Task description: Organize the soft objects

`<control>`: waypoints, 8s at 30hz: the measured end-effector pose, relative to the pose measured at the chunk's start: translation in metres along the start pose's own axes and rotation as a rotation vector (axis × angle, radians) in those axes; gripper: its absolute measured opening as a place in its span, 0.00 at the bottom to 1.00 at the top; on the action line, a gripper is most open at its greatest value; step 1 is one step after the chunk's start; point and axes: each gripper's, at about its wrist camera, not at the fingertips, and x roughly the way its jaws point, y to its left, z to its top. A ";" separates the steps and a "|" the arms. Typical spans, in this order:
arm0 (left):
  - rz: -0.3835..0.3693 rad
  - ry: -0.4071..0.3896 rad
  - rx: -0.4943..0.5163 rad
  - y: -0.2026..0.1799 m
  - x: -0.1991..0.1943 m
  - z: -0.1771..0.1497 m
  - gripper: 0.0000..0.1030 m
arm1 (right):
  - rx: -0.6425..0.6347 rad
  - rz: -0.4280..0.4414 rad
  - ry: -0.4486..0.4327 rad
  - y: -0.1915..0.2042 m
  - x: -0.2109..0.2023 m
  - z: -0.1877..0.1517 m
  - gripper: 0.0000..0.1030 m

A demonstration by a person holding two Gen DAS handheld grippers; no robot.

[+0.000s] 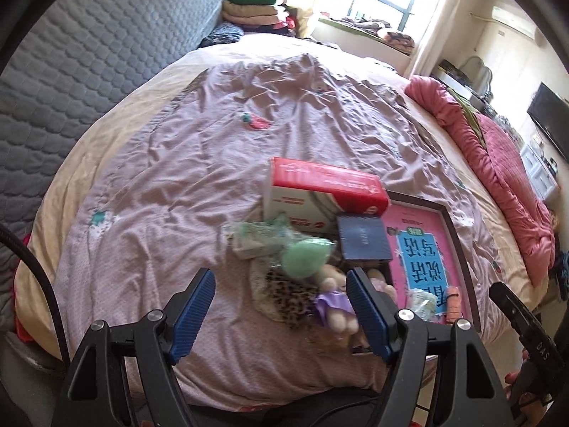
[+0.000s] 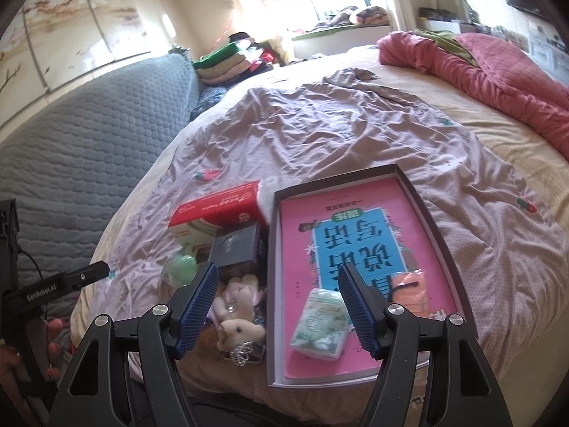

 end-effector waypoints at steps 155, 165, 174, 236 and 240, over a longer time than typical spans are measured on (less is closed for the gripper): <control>-0.153 -0.001 0.281 -0.159 0.009 -0.028 0.55 | 0.153 0.108 -0.158 -0.081 -0.028 -0.003 0.43; -0.170 0.025 0.326 -0.187 0.025 -0.034 0.55 | 0.178 0.067 -0.182 -0.102 -0.039 -0.006 0.43; -0.191 0.070 0.376 -0.213 0.047 -0.048 0.55 | 0.158 -0.018 -0.161 -0.119 -0.037 -0.011 0.44; -0.212 0.248 0.564 -0.264 0.144 -0.102 0.56 | 0.195 -0.054 0.074 -0.165 0.049 -0.048 0.47; -0.201 0.247 0.571 -0.267 0.147 -0.101 0.56 | 0.202 -0.062 0.074 -0.167 0.050 -0.049 0.49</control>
